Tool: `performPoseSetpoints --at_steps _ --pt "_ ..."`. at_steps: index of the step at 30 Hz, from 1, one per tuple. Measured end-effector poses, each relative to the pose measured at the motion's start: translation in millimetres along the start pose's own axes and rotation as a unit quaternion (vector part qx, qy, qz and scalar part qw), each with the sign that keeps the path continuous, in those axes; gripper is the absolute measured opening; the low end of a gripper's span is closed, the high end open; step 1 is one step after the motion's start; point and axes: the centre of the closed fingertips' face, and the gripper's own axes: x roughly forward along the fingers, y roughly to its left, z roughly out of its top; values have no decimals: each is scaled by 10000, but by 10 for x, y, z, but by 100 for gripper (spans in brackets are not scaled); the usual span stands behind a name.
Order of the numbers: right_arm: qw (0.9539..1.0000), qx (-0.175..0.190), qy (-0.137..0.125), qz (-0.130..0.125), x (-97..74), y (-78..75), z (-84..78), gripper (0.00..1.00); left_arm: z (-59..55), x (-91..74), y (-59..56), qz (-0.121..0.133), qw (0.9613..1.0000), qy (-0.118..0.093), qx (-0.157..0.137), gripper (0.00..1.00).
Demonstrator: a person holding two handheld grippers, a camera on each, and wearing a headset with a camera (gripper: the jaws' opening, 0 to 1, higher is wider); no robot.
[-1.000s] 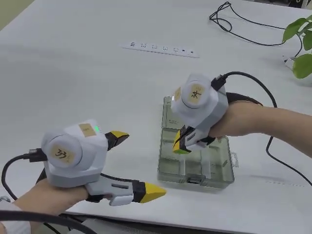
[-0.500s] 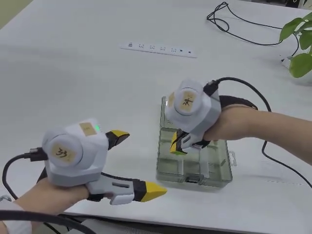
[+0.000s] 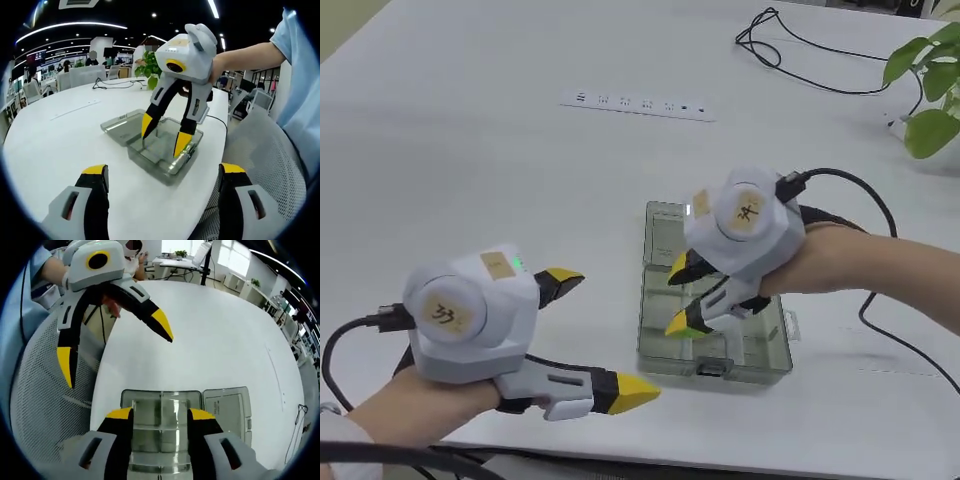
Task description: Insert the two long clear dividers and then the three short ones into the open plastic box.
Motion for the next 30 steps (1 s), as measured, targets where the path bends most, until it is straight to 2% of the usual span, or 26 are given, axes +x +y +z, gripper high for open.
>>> performPoseSetpoints --at_steps 7,10,15,17,19,21,25,28,30 --pt "9987 111 -469 -166 -78 -5 50 79 47 24 -7 -12 10000 -44 -33 93" --pt "9976 173 -602 -308 -129 -33 46 86 65 30 -6 -15 10000 -48 -29 93" --pt "9950 331 -769 -542 -284 -89 -6 90 95 46 -22 -44 10000 -42 0 93" --pt "9930 452 -848 -694 -401 -126 -49 90 107 59 -27 -58 10000 -38 15 93" --pt "9887 579 -1002 -952 -546 -207 -79 89 124 74 -34 -76 10000 -42 33 93" --pt "9868 667 -1046 -1044 -658 -236 -129 89 139 86 -36 -83 9999 -50 43 93" --pt "9811 895 -1066 -1342 -938 -304 -332 88 171 123 -55 -137 9999 -58 68 93" --pt "9782 1050 -982 -1500 -1038 -386 -573 87 180 149 -70 -173 9998 -57 87 93" --pt "9761 1170 -887 -1604 -1123 -368 -731 87 186 165 -83 -200 9997 -57 91 93"
